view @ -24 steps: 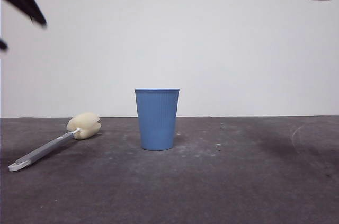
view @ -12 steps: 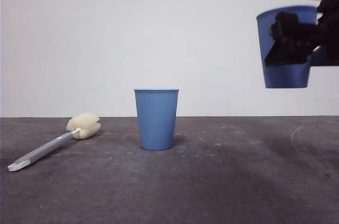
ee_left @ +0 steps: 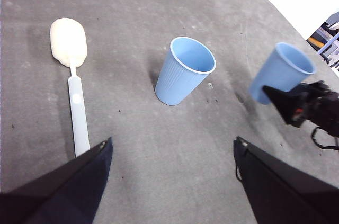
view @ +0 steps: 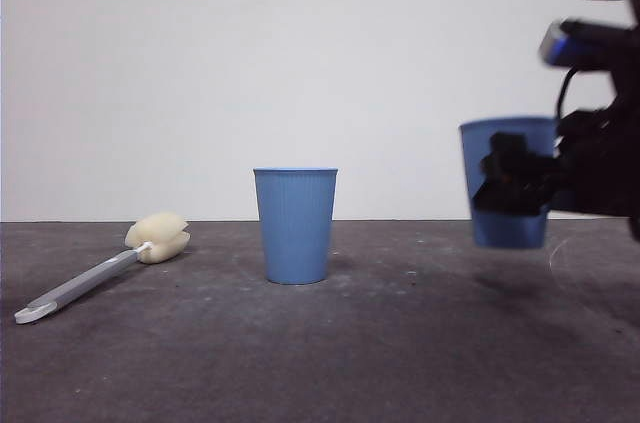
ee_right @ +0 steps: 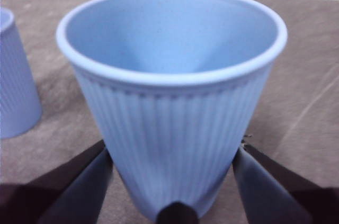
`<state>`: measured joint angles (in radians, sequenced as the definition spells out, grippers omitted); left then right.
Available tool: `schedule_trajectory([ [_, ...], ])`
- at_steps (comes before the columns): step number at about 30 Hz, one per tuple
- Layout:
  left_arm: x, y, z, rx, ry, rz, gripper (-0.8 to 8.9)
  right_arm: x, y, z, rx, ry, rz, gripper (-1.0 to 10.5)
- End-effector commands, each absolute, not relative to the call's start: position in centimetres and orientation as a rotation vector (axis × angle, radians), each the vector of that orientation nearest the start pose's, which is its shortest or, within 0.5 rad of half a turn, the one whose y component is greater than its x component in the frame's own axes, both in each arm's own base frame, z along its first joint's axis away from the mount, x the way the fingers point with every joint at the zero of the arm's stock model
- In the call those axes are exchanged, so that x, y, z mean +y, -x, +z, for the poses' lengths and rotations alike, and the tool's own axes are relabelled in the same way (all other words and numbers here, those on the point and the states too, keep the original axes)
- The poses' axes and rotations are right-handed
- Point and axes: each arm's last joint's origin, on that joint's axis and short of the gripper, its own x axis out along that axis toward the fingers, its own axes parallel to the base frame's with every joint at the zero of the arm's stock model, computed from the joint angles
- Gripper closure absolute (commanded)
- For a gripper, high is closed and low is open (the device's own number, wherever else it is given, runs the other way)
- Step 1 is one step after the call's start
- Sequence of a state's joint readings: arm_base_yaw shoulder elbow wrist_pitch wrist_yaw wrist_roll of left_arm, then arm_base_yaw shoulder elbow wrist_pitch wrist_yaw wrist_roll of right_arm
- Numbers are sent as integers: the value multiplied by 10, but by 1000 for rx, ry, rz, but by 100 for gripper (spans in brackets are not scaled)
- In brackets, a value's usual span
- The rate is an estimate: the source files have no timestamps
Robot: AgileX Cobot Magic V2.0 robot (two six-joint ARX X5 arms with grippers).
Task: Pick up the cup brush,pick up the cup,insert the brush into the cup,clean the cup,put the cup brush back,put the cup back to the fixed position on the table
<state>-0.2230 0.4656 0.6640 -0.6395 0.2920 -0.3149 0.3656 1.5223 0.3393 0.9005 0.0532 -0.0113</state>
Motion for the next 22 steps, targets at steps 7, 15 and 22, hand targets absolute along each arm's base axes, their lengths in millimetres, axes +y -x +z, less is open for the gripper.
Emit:
schedule_trajectory([
  [7, -30, -96, 288, 506, 306, -440, 432, 104, -273, 123, 286, 88, 342, 964],
  [15, -30, -96, 288, 501, 288, -437, 433, 107, -282, 104, 339, 130, 358, 964],
  [22, -30, -97, 287, 507, 288, -436, 433, 107, -281, 91, 388, 139, 359, 963],
])
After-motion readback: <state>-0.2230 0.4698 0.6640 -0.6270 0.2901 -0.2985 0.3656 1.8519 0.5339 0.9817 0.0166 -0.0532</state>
